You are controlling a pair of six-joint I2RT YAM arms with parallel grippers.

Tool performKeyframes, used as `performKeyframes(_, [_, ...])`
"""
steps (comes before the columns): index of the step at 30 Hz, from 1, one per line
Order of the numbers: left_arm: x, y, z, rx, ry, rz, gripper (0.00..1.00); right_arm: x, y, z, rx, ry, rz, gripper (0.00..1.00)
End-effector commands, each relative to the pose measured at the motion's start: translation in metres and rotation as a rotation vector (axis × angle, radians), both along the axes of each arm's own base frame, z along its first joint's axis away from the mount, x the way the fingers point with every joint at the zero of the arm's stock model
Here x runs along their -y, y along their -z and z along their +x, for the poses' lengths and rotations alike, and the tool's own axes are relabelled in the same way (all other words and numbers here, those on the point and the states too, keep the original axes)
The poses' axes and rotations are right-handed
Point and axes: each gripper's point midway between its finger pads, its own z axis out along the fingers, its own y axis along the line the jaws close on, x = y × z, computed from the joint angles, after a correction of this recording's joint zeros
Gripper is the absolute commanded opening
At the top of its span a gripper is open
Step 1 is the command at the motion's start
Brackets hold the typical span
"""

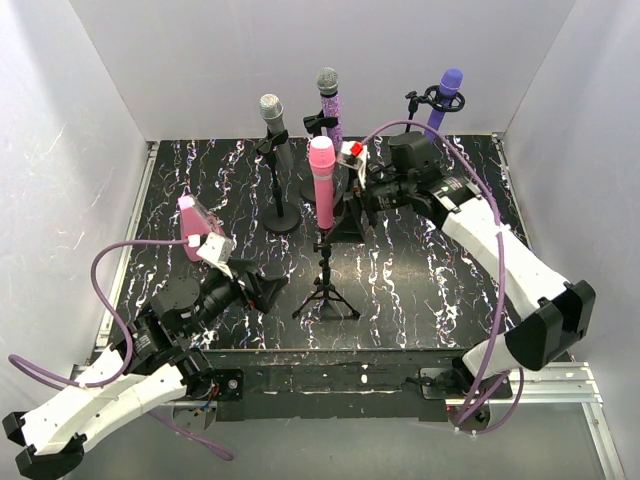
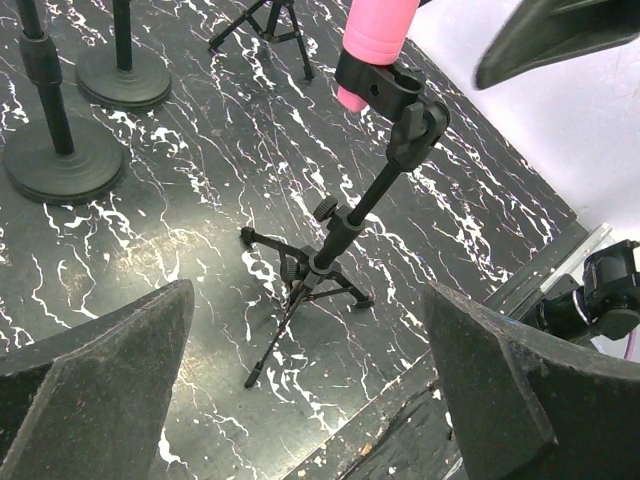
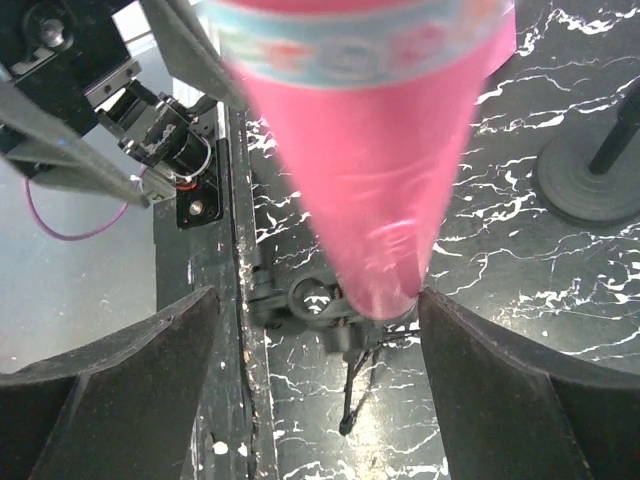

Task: Attach the microphones to the stand

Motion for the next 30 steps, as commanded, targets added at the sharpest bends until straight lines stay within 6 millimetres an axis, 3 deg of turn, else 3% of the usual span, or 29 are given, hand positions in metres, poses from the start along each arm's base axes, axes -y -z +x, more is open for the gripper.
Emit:
performKeyframes(1, [-0.008, -0.01, 0.0, 0.016, -0.027, -0.002, 0.98, 0.021, -0.031, -0.022, 0.08, -0.05, 0.07, 0.88])
performKeyframes(9, [-0.008, -0.012, 0.001, 0.026, -0.025, 0.014, 0.98, 0.046, -0.031, -0.035, 0.089, -0.079, 0.101, 0.89])
performKeyframes(19, [-0.009, -0.014, 0.002, 0.032, -0.029, 0.017, 0.98, 0.076, -0.023, -0.032, 0.101, -0.018, 0.118, 0.9])
performKeyframes(30, [-0.018, 0.016, 0.019, -0.057, -0.16, 0.051, 0.98, 0.147, -0.009, -0.012, 0.205, 0.264, 0.067, 0.9])
